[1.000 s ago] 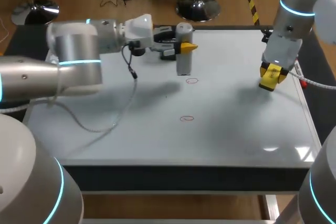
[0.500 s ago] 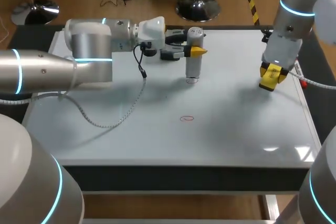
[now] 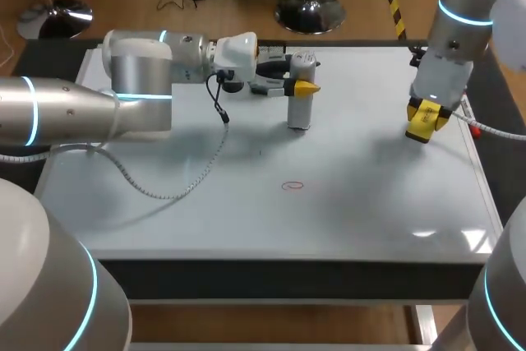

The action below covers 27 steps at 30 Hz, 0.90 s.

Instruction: Pick up the inspection probe, press it on each red-marked spot on the whiteboard one by one, put down the probe, pick up the eraser, and wipe off all the red marks.

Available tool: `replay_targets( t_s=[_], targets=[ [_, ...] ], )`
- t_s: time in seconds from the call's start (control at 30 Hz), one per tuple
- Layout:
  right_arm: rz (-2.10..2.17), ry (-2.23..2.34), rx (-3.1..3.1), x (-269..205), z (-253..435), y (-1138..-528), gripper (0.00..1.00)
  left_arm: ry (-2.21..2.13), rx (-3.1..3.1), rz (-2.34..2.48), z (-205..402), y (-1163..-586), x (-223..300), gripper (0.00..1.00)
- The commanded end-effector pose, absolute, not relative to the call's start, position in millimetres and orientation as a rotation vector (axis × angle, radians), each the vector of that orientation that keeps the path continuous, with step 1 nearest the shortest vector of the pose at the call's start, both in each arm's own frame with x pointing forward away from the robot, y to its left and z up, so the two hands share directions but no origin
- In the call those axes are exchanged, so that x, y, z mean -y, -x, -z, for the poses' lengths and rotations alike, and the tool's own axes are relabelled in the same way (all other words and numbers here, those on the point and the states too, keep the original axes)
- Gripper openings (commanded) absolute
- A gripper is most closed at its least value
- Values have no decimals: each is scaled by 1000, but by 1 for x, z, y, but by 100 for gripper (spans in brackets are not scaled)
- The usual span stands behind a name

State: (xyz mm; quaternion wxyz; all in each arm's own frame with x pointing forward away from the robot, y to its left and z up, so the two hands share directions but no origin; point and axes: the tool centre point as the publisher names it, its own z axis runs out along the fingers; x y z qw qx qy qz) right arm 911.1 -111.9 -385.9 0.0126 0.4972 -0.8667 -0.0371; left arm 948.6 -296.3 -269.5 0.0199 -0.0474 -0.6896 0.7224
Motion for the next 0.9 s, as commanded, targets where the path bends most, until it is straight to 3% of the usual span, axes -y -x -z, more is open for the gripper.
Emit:
replay_targets(
  t_s=[0.03,0.9],
  targets=[
    [112,-1552,2698,112,386,-912,0,154,2126,-2249,273,-949,298,0],
    [112,-1552,2698,112,386,-912,0,149,2129,-2243,279,-952,298,0]
  ],
)
